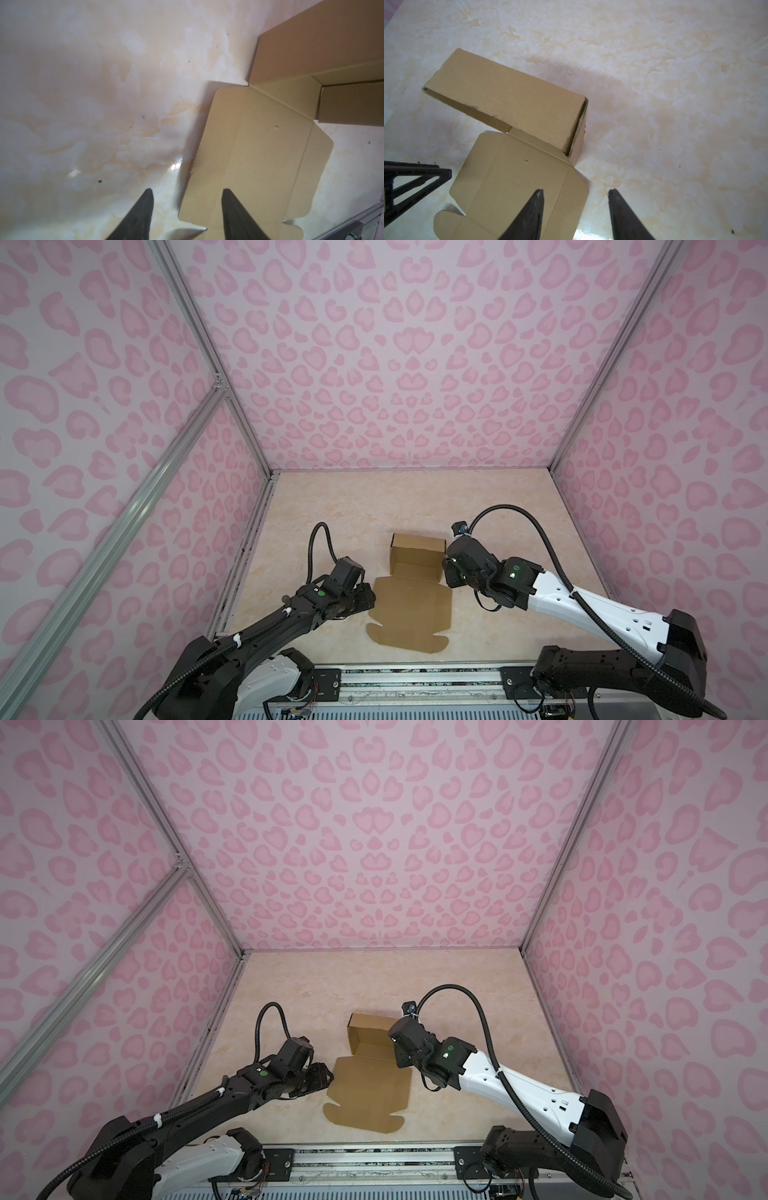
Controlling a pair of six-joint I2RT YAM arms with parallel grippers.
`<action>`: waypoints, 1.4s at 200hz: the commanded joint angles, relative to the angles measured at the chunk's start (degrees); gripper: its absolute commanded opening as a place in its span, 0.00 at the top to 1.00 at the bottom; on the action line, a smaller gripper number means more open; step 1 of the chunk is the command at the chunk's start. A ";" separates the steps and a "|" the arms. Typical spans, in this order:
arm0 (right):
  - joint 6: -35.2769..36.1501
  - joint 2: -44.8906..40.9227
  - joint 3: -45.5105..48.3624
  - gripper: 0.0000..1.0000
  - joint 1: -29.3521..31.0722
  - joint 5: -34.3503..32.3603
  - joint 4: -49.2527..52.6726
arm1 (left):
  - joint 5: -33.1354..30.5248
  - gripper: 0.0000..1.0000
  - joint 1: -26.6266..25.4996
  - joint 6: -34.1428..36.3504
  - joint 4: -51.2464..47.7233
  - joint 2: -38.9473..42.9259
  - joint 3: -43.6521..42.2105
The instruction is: Fold the paper box
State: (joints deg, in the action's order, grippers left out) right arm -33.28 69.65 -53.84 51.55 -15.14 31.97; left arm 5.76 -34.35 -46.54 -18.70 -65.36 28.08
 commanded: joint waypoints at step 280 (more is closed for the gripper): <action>0.72 -5.77 0.60 0.47 -2.22 6.70 0.80 | 22.01 0.96 2.22 -2.56 7.99 -2.40 4.89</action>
State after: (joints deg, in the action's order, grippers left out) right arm -32.91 63.57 -50.81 49.69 -7.49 28.64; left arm 20.40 -33.26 -46.11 -6.81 -67.59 30.48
